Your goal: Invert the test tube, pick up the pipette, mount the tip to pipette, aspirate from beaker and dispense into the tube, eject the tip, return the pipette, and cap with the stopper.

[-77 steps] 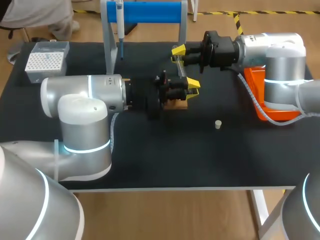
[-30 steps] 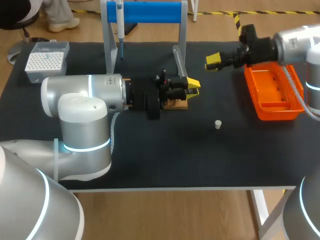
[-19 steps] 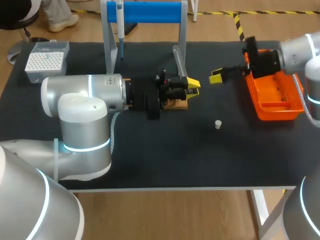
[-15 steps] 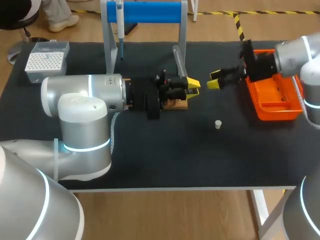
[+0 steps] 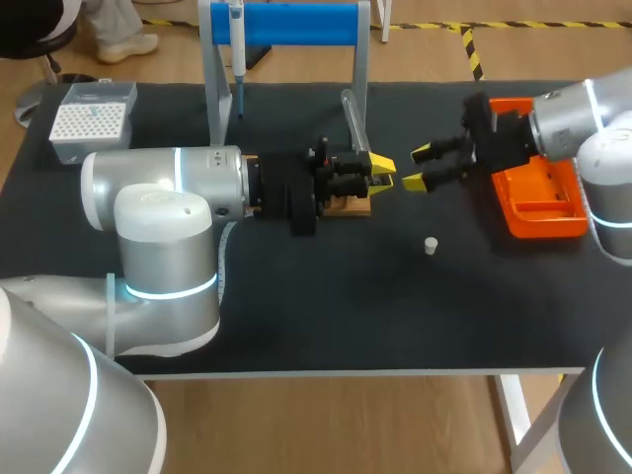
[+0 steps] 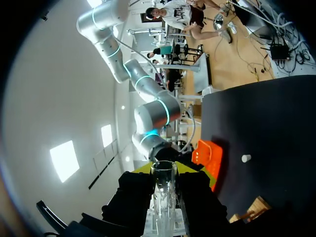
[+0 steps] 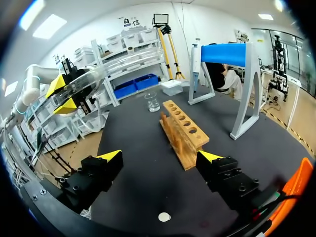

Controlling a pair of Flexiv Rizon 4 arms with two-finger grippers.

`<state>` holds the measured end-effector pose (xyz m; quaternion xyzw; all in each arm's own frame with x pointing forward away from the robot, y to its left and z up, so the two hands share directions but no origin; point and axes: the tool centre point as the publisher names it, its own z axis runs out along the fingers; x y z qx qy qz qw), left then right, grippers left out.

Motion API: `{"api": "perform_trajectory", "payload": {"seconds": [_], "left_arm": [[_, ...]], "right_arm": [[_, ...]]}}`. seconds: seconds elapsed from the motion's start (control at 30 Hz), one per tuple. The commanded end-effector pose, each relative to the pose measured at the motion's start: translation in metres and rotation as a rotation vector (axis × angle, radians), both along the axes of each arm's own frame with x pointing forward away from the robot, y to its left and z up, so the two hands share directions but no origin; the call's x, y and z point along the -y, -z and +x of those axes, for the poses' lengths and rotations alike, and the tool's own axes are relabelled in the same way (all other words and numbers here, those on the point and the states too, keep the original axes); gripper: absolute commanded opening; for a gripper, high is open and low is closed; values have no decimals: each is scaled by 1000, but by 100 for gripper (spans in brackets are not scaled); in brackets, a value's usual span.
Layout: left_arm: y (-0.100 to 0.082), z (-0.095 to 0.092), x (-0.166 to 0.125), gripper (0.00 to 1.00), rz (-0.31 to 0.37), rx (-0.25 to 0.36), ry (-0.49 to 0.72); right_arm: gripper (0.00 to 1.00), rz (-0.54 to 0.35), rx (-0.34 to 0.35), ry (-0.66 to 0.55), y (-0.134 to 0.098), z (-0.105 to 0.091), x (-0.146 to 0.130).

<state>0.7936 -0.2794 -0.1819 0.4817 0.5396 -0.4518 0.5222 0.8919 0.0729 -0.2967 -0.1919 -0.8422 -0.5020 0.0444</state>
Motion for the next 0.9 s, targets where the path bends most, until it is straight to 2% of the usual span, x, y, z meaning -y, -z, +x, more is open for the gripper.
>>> {"api": "perform_trajectory", "payload": {"seconds": [0.03, 0.07, 0.2, 0.3, 0.33, 0.4, 0.5, 0.67, 0.9], "left_arm": [[1, 1, 1, 0, -3, 3, 0], [1, 1, 1, 0, -3, 3, 0], [1, 1, 1, 0, -3, 3, 0], [1, 1, 1, 0, -3, 3, 0], [1, 1, 1, 0, -3, 3, 0], [1, 1, 1, 0, -3, 3, 0], [1, 1, 1, 0, -3, 3, 0], [1, 1, 1, 0, -3, 3, 0], [1, 1, 1, 0, -3, 3, 0]], "right_arm": [[100, -1, 0, -1, 0, 0, 0], [100, -1, 0, -1, 0, 0, 0], [100, -130, 159, -28, 8, -2, -9], [100, -196, 244, -42, 15, -4, -17], [100, -196, 234, -44, 17, -4, -20], [100, -217, 259, -32, 20, -4, -24], [100, -222, 244, -11, 26, -3, -29], [100, -218, 180, 54, 34, 0, -35], [100, -223, 173, 99, 45, 6, -39]]}}
